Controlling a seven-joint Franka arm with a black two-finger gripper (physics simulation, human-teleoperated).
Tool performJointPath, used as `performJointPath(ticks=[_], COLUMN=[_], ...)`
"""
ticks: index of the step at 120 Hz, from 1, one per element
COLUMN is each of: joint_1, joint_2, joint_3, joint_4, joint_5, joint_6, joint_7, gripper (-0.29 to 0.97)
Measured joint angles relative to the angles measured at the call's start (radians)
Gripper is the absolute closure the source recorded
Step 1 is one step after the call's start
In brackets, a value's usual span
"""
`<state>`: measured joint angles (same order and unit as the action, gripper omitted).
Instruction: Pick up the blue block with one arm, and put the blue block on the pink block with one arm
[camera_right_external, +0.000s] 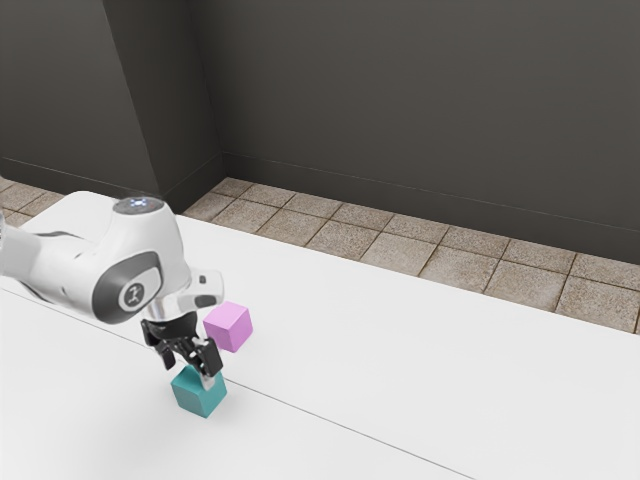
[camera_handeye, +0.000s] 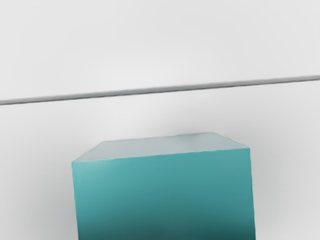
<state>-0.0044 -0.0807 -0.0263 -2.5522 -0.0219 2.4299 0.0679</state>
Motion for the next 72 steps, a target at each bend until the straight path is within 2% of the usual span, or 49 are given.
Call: performJointPath(ticks=[72], joint_1=[0.0], joint_2=[0.067], joint_3=[-0.003], joint_4=[0.001], joint_5=[0.006], joint_6=[0.077], joint_7=[0.017], gripper=[0.0])
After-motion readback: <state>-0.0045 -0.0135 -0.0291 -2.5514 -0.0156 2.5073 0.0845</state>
